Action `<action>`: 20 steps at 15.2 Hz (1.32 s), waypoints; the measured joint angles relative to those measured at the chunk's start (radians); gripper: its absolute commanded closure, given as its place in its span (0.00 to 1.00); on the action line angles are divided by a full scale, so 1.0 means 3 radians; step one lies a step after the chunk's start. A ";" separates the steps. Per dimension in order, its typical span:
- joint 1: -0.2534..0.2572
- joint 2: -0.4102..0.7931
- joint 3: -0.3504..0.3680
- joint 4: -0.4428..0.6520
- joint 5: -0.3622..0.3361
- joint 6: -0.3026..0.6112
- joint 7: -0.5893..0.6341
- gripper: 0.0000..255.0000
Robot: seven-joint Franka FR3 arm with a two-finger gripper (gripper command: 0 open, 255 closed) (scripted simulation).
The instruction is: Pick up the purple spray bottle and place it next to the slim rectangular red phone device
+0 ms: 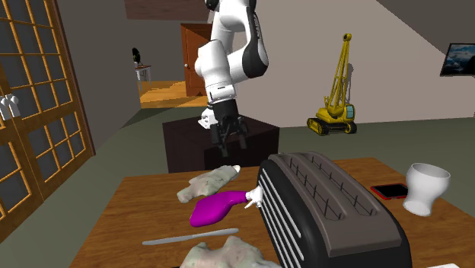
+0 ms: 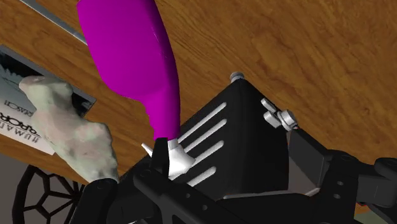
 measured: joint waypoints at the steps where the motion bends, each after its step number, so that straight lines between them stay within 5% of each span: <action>1: -0.0092 0.0143 0.0079 0.0129 0.0142 -0.0022 -0.0126 0.00; 9: -0.0701 0.1141 0.0538 0.1104 0.0812 -0.0146 -0.0784 0.00; 20: -0.0804 0.1539 0.0684 0.1463 0.0963 -0.0094 -0.0850 0.00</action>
